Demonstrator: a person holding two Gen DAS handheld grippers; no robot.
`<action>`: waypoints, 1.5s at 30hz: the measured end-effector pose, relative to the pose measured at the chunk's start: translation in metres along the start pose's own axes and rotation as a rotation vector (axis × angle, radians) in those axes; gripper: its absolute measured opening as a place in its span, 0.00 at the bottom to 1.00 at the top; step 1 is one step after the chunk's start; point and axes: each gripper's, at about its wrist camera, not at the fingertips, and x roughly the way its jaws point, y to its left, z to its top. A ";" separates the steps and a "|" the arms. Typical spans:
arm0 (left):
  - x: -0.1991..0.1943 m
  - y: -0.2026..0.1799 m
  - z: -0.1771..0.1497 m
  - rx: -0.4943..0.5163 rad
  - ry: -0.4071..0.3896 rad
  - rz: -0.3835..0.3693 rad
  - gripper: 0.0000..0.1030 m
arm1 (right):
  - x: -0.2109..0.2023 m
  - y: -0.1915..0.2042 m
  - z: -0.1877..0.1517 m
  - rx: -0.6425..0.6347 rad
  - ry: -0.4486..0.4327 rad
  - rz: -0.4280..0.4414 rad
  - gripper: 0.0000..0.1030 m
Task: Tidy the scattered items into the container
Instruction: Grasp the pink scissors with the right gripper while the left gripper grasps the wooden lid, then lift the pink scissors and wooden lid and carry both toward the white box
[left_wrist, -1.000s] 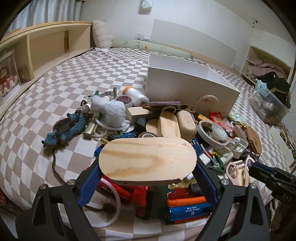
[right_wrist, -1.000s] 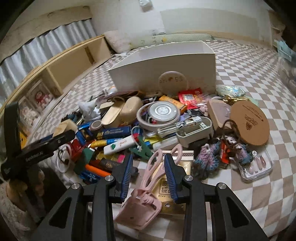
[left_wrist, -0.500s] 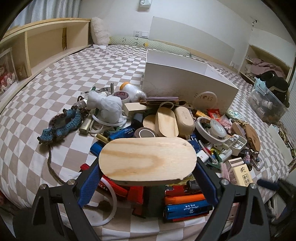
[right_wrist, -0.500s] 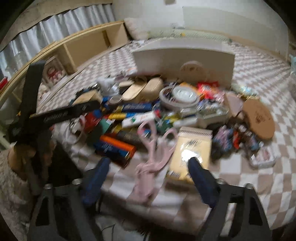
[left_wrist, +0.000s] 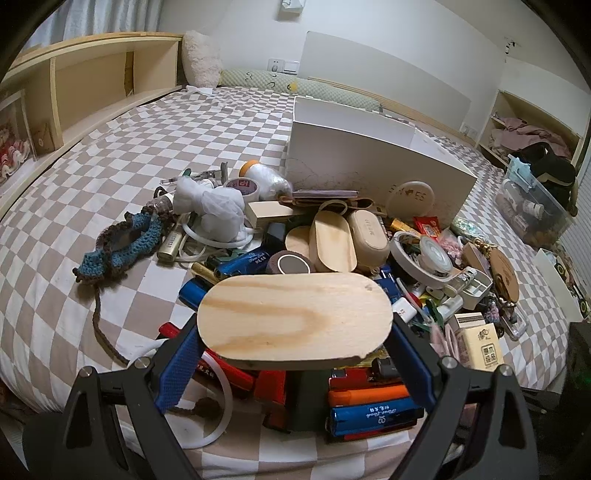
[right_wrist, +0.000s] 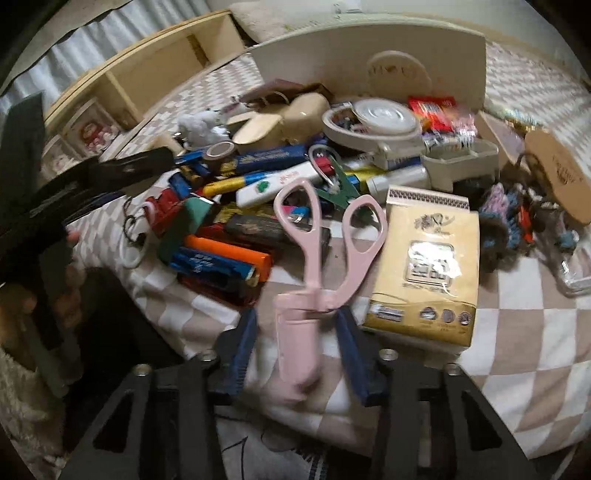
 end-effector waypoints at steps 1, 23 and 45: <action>0.000 0.000 0.000 -0.002 -0.001 0.001 0.91 | 0.000 -0.002 0.000 0.009 -0.002 0.002 0.33; -0.013 -0.005 0.005 0.021 -0.023 -0.004 0.91 | -0.041 -0.005 0.018 0.018 -0.121 -0.005 0.21; -0.026 -0.038 0.073 0.102 -0.128 -0.049 0.91 | -0.103 -0.024 0.102 -0.071 -0.341 -0.089 0.21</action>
